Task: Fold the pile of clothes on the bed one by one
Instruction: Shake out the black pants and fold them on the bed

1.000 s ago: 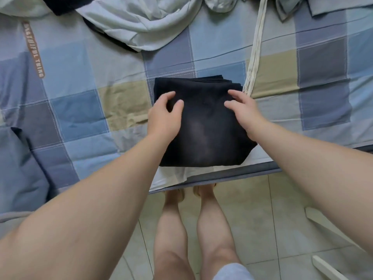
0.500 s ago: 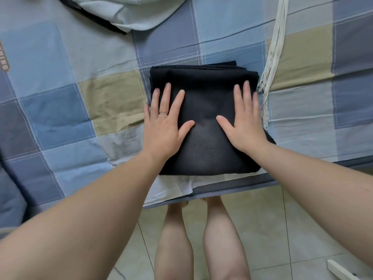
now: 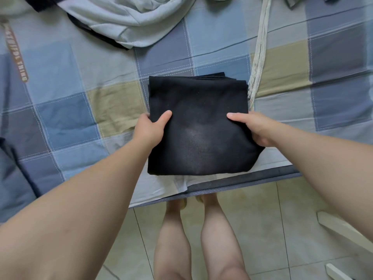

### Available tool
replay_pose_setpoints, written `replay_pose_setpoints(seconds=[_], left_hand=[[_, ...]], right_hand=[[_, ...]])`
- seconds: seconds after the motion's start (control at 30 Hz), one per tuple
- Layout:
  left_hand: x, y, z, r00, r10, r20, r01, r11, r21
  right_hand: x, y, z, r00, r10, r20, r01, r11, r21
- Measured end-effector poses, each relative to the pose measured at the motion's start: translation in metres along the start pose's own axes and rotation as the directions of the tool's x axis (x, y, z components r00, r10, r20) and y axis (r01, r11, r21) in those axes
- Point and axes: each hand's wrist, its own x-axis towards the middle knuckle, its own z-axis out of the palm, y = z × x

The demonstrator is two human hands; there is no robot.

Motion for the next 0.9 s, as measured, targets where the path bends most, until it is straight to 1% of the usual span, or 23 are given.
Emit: replay_pose_setpoints(seconds=[0.03, 0.13, 0.23, 0.37, 0.5, 0.6, 0.73, 0.9], left_hand=[[-0.003, 0.001, -0.003, 0.999, -0.01, 0.034, 0.011, 0.999, -0.036], [-0.023, 0.001, -0.012, 0.991, -0.031, 0.127, 0.047, 0.991, -0.124], [-0.056, -0.001, -0.023, 0.985, -0.078, 0.157, 0.105, 0.979, -0.177], [-0.107, -0.003, -0.051, 0.98, -0.106, 0.167, 0.144, 0.961, -0.234], [-0.147, -0.018, -0.087, 0.988, -0.091, 0.122, 0.12, 0.959, -0.258], [-0.164, -0.034, -0.121, 0.993, -0.093, 0.077, 0.113, 0.94, -0.321], [-0.165, -0.072, -0.175, 0.995, -0.1, -0.012, 0.088, 0.923, -0.374], [-0.148, -0.135, -0.255, 0.989, -0.116, -0.088, 0.066, 0.896, -0.44]], right_hand=[[-0.005, -0.001, 0.0, 1.0, 0.0, 0.023, 0.0, 1.0, 0.001], [-0.029, -0.005, 0.003, 0.998, -0.063, -0.007, 0.063, 0.997, -0.032], [-0.066, -0.009, 0.009, 0.993, -0.118, 0.003, 0.118, 0.992, -0.051], [-0.124, -0.019, 0.023, 0.99, -0.138, 0.02, 0.139, 0.988, -0.068], [-0.167, -0.026, 0.052, 0.987, -0.158, 0.03, 0.16, 0.981, -0.11], [-0.187, -0.033, 0.089, 0.984, -0.177, 0.038, 0.18, 0.972, -0.15], [-0.192, -0.039, 0.159, 0.976, -0.211, 0.052, 0.217, 0.957, -0.191], [-0.189, -0.041, 0.268, 0.97, -0.233, 0.067, 0.243, 0.936, -0.253]])
